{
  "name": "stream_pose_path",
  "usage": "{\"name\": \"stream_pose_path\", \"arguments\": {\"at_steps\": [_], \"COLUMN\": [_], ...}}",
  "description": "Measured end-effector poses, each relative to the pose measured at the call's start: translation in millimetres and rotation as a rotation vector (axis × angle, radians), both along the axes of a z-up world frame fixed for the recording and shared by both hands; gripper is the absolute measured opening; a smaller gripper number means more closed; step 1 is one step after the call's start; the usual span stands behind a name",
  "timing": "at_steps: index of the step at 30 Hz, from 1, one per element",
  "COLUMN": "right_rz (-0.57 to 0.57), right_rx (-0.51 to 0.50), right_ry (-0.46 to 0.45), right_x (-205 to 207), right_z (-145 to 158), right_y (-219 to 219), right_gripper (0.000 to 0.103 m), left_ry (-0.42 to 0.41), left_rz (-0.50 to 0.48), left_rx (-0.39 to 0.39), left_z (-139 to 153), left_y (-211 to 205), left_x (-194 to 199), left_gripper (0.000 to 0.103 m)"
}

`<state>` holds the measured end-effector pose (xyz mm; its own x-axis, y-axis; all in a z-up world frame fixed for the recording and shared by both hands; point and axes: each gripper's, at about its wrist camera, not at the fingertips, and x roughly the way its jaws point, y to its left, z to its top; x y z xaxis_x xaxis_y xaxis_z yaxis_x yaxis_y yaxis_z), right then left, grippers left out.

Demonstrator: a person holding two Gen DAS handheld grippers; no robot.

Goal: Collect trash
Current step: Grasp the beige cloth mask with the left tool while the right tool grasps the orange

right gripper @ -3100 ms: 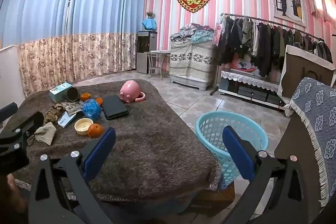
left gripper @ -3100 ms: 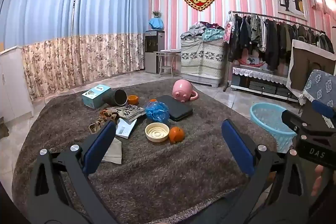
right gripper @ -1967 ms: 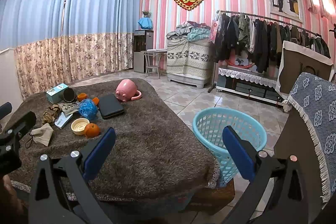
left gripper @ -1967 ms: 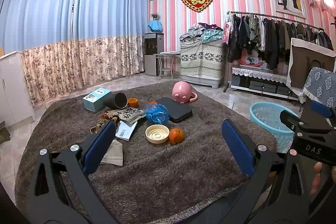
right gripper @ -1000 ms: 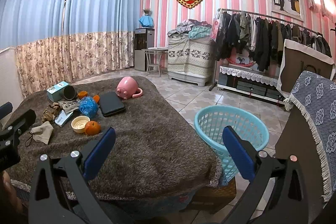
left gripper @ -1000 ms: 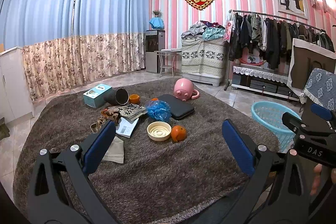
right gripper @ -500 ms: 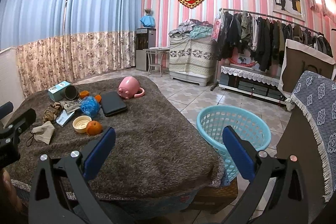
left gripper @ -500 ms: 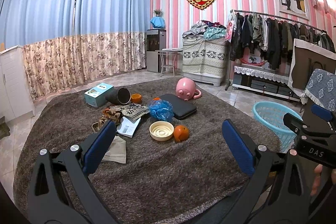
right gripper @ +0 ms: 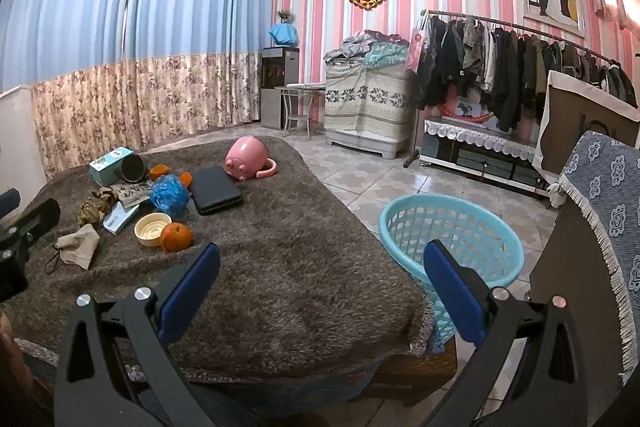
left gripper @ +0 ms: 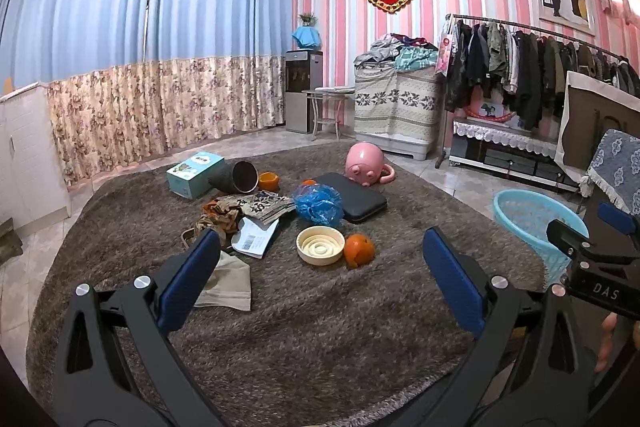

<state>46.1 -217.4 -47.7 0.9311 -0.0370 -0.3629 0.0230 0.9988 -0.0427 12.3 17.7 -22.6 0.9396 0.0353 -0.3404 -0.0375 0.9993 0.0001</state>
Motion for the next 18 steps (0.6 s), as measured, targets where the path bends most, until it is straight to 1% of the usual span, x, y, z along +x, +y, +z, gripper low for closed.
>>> {"name": "stream_pose_path", "arguments": {"at_steps": [6, 10, 15, 18], "right_rz": [-0.013, -0.027, -0.022, -0.015], "right_rx": [0.001, -0.002, -0.003, -0.004], "right_ry": [0.018, 0.025, 0.028, 0.040], "right_x": [3.6, 7.8, 13.9, 26.3], "right_z": [-8.3, -11.4, -12.3, -9.1], "right_y": [1.1, 3.6, 3.7, -2.3], "right_gripper": [0.099, 0.099, 0.099, 0.099], "left_ry": [0.040, 0.067, 0.106, 0.142], "left_rz": [0.016, 0.043, 0.101, 0.124], "left_rx": [-0.014, -0.008, -0.027, -0.051], "left_z": [-8.2, -16.6, -27.0, -34.5], "left_y": [11.8, 22.7, 55.0, 74.5], "left_x": [13.1, 22.1, 37.7, 48.2], "left_gripper": [0.098, 0.098, 0.098, 0.098]}}
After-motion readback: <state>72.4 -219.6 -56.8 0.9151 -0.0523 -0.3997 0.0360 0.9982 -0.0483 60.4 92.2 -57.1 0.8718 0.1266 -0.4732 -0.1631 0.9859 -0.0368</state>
